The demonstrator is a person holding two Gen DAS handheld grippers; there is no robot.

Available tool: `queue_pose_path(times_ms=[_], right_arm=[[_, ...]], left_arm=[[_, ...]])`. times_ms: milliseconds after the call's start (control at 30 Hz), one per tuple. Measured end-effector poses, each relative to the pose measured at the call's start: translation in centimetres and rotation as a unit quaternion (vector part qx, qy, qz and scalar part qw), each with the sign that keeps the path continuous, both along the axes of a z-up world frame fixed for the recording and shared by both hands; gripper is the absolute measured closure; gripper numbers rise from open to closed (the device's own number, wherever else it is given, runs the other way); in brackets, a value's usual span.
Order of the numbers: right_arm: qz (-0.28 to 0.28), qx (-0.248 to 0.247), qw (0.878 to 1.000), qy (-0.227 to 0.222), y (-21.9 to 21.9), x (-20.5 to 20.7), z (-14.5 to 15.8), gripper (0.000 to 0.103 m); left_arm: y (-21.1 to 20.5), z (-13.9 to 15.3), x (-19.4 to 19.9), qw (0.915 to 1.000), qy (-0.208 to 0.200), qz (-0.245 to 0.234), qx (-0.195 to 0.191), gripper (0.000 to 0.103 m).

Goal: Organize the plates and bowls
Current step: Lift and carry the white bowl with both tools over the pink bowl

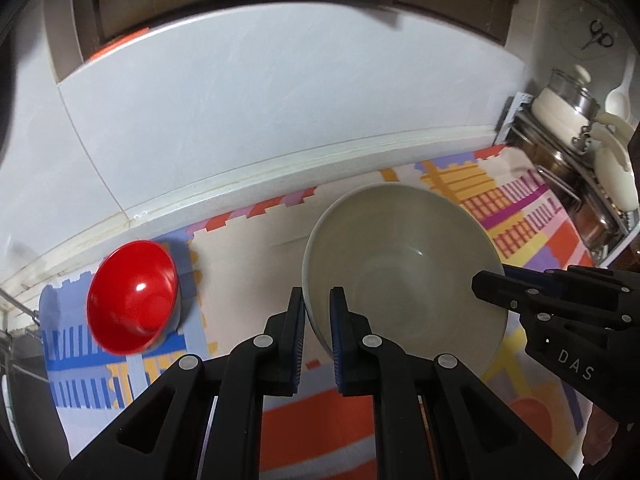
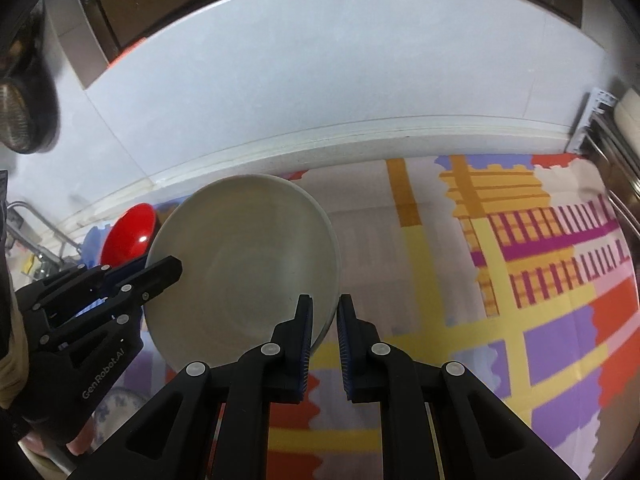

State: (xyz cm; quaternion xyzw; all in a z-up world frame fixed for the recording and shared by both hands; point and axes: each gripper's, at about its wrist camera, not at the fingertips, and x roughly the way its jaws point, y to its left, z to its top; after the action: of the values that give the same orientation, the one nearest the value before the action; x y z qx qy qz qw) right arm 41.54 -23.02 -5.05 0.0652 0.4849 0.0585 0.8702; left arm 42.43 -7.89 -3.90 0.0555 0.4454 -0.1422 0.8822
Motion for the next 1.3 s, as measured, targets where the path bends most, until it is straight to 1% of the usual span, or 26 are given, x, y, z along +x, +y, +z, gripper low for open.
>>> queue_pose_path(times_ms=[300, 600, 700, 900, 1133, 1300], right_arm=[[-0.016, -0.004, 1.000, -0.022, -1.0, -5.8, 2.0, 0.089], [-0.038, -0.004, 0.999, -0.025, -2.7, -11.2, 2.5, 0.089], [-0.043, -0.007, 0.999, -0.025, -3.1, -12.6, 2.6, 0.089], [-0.054, -0.013, 0.998, -0.019, -4.1, -15.1, 2.2, 0.089], [-0.065, -0.011, 0.998, 0.009, -5.3, -17.1, 0.6, 0.089], [-0.074, -0.005, 0.997, 0.030, -6.0, -18.1, -0.7, 0.089]], left_arm=[[-1.4, 1.4, -5.0, 0.9996, -0.011, -0.020, -0.014, 0.089], [-3.0, 1.9, -9.7, 0.9986, -0.011, -0.049, -0.015, 0.089], [-3.6, 1.7, -11.0, 0.9981, -0.006, -0.060, -0.014, 0.089], [-4.8, 1.0, -12.8, 0.9967, 0.006, -0.080, -0.011, 0.088], [-5.9, -0.9, -14.4, 0.9947, 0.035, -0.096, -0.004, 0.088], [-6.5, -1.8, -15.0, 0.9933, 0.048, -0.105, 0.005, 0.088]])
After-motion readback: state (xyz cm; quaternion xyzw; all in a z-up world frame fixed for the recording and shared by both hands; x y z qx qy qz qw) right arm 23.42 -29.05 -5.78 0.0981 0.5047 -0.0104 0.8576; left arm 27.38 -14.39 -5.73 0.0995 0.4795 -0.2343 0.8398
